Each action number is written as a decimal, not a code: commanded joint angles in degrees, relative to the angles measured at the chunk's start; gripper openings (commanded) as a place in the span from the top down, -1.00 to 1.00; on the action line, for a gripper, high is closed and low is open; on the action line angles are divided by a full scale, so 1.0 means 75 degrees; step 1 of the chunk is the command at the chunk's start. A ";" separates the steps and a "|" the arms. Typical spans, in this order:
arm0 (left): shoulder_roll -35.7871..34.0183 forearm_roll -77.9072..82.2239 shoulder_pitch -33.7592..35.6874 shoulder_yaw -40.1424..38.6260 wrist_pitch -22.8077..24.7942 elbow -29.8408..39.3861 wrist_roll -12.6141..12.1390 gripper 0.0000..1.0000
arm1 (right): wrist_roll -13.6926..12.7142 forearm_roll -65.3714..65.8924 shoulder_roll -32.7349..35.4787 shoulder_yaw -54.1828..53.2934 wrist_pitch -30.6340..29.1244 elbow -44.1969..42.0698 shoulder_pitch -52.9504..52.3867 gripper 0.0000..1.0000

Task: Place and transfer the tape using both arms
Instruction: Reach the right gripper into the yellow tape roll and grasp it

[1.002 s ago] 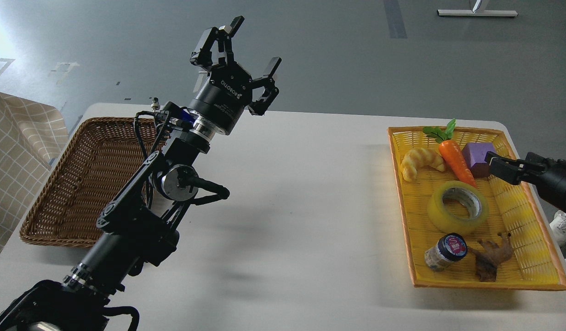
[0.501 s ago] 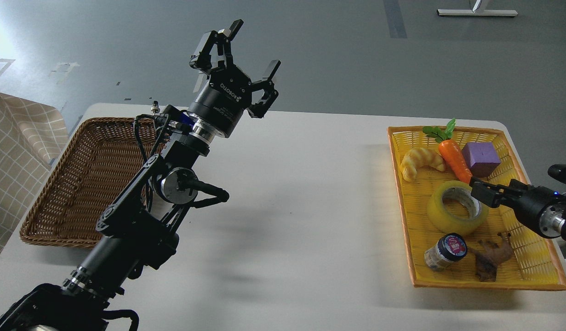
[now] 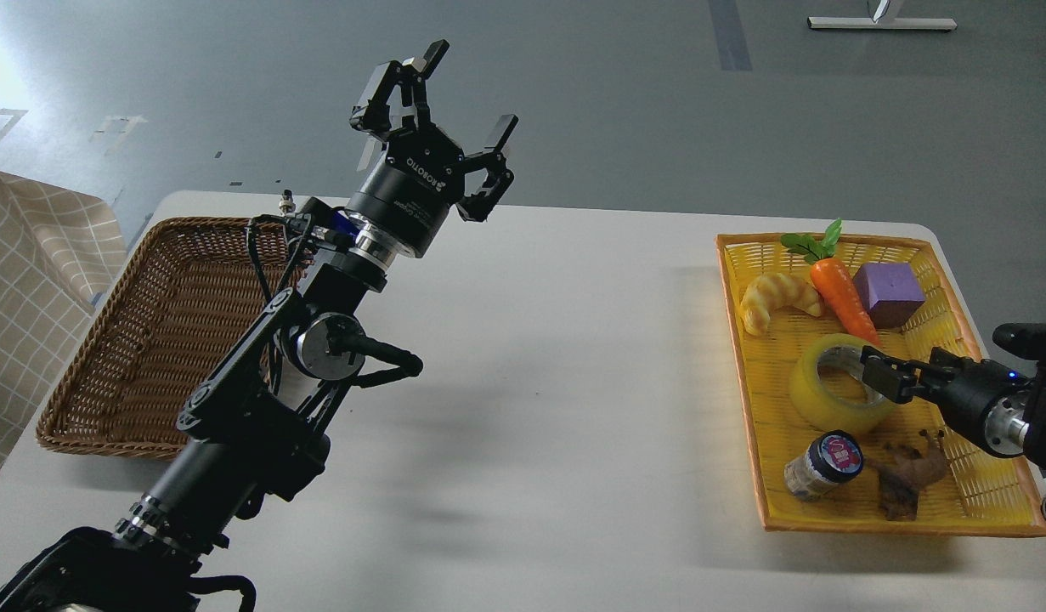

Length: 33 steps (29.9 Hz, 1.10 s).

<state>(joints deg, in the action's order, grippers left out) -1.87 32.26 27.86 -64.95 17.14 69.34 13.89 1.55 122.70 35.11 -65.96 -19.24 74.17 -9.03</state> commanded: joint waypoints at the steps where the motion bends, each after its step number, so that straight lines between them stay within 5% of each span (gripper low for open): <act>1: -0.0008 0.0000 0.0000 0.0000 0.0000 0.0000 -0.0001 -0.96 | -0.0101 0.0012 -0.0053 0.0088 -0.0001 0.0001 0.0009 -0.80; 11: -0.0031 0.0000 -0.0012 -0.0012 0.0000 0.0000 -0.0001 -0.96 | -0.0148 0.0023 -0.0123 0.0240 -0.0001 0.0001 0.0009 -0.61; 24: -0.0031 0.0000 -0.0012 -0.0012 0.0000 0.0000 -0.0001 -0.96 | -0.0323 0.0269 -0.0135 0.0369 -0.0060 0.0001 0.0009 0.11; 33: -0.0020 0.0000 -0.0024 -0.0012 -0.0012 0.0000 -0.0001 -0.96 | -0.0323 0.0246 -0.0123 0.0369 -0.0118 0.0013 0.0032 0.42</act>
<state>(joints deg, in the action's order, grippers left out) -2.07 32.25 27.76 -65.04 17.06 69.34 13.89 -0.88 124.63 34.18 -63.21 -20.01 74.26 -8.90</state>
